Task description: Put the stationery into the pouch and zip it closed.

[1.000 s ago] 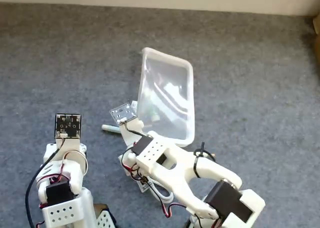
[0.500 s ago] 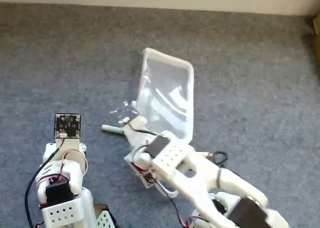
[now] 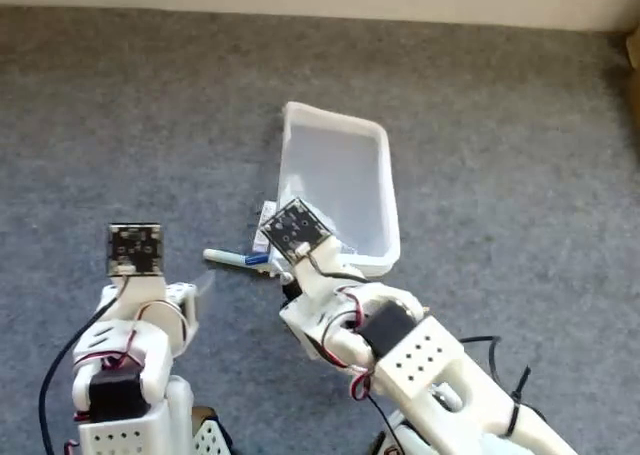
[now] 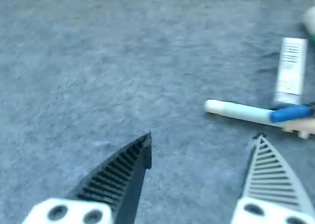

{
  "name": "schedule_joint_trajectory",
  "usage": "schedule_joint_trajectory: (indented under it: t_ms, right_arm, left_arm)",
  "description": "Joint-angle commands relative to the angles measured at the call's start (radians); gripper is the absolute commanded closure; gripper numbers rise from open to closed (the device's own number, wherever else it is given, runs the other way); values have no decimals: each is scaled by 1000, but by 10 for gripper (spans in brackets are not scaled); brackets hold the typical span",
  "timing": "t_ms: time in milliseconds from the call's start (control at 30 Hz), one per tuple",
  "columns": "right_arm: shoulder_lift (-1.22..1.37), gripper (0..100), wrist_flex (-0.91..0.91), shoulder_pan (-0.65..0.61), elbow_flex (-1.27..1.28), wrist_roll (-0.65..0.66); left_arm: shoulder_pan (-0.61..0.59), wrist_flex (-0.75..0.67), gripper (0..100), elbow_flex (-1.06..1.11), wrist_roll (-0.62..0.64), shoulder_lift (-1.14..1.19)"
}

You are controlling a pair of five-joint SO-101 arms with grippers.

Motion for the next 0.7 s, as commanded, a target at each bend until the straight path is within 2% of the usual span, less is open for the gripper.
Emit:
schedule_joint_trajectory:
  t_ms: [0,133,333,533,667]
  right_arm:
    - [-99,994,4,15,12,18]
    - [-147,994,22,15,28,18]
    - [-186,994,71,15,25,15]
    - [-188,994,71,10,28,14]
    - [-189,994,73,8,28,14]
  left_arm:
    - [170,25,696,-79,54,-7]
    - [268,21,694,-82,123,-7]
    - [371,20,694,-82,133,-7]
    - [389,-32,694,-64,133,-7]
    - [389,-124,694,-8,133,-7]
